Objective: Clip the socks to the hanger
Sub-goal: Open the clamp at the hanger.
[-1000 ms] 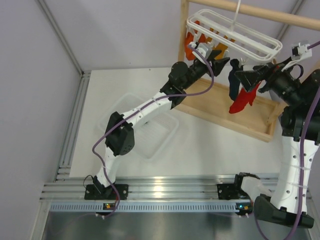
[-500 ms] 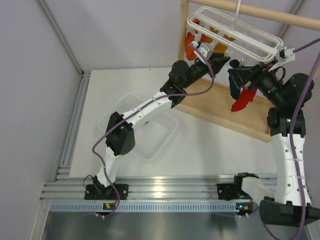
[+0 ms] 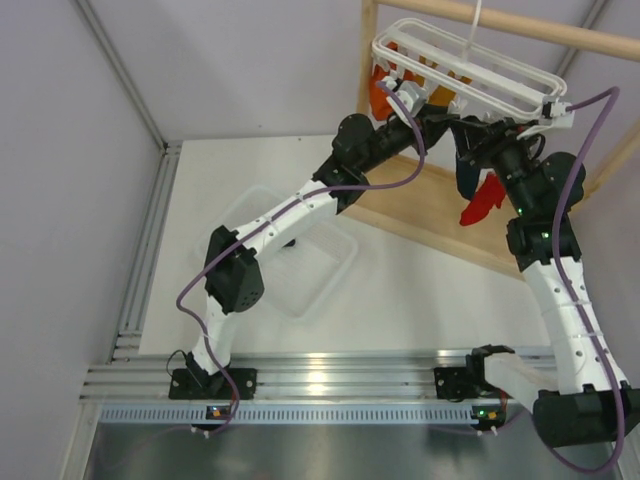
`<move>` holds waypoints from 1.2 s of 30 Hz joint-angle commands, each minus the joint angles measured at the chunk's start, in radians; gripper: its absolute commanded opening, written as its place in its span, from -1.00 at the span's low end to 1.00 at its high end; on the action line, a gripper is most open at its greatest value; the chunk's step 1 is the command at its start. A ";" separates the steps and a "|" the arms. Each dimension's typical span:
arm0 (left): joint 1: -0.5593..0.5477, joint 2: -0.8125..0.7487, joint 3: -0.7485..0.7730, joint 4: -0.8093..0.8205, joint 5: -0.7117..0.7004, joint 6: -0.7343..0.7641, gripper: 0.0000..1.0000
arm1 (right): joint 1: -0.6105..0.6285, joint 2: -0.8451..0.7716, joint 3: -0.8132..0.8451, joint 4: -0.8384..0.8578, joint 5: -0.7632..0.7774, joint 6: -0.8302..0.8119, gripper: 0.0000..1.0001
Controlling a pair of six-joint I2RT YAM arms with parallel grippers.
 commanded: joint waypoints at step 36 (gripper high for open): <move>-0.005 -0.061 0.011 -0.123 0.171 0.105 -0.68 | 0.088 0.119 0.042 0.256 0.106 -0.053 -0.53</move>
